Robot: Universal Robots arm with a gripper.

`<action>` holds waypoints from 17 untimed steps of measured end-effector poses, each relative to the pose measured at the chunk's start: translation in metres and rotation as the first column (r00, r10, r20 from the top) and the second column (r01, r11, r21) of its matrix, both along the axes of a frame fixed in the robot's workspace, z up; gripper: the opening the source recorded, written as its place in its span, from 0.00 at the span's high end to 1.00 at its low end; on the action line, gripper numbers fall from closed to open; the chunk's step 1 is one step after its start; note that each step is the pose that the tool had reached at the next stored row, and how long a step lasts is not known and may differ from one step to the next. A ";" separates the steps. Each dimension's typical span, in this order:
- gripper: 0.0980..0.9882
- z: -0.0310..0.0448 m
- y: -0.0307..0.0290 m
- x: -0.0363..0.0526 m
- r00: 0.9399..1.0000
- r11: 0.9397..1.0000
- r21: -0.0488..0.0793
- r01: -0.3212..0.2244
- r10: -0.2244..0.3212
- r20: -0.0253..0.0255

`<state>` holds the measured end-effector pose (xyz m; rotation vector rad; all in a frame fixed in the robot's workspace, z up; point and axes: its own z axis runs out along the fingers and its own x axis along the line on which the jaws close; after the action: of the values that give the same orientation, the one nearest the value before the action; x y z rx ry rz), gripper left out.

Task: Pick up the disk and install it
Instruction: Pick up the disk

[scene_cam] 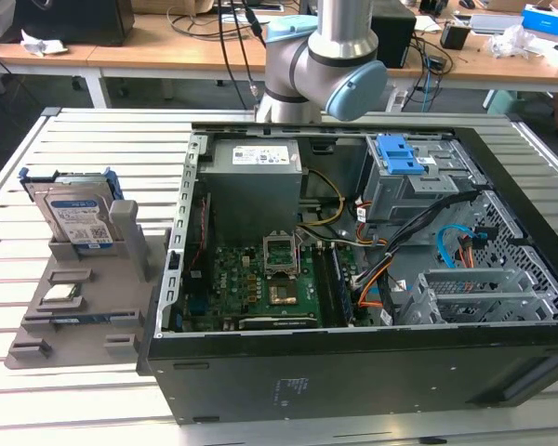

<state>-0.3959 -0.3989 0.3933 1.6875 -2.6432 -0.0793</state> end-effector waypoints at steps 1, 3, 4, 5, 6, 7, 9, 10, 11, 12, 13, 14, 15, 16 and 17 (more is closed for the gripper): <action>0.99 0.0000 0.0000 0.0000 1.000 1.000 0.000 -0.012 0.012 0.000; 0.99 0.0000 0.0000 0.0000 0.999 0.999 0.000 -0.037 0.037 0.000; 0.99 0.0000 0.0000 0.0000 0.999 0.999 0.000 -0.043 0.043 0.000; 0.99 0.0000 0.0000 0.0000 0.999 0.999 0.000 -0.051 0.051 0.000; 0.99 0.0000 0.0000 0.0000 0.998 0.998 0.000 -0.058 0.058 0.000; 0.99 0.0000 0.0000 0.0000 0.998 0.998 0.000 -0.064 0.064 0.000; 0.99 0.0000 0.0000 0.0000 0.997 0.997 0.000 -0.081 0.081 0.000; 0.99 0.0000 0.0000 0.0000 0.996 0.996 0.000 -0.089 0.089 0.000; 0.99 0.0000 0.0000 0.0000 0.995 0.995 0.000 -0.101 0.101 0.000; 0.99 0.0000 0.0000 0.0000 0.994 0.994 0.000 -0.107 0.107 0.000; 0.99 0.0000 0.0000 0.0000 0.994 0.994 0.000 -0.114 0.114 0.000; 0.99 0.0000 0.0000 0.0000 0.992 0.992 0.000 -0.123 0.123 0.000; 0.99 0.0000 0.0000 0.0000 0.990 0.990 0.000 -0.138 0.138 0.000; 0.99 0.0000 0.0000 0.0000 0.989 0.989 0.000 -0.149 0.149 0.000; 0.99 0.0000 0.0000 0.0000 0.987 0.987 0.000 -0.158 0.158 0.000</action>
<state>-0.3959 -0.3989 0.3933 1.8893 -2.4981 -0.0783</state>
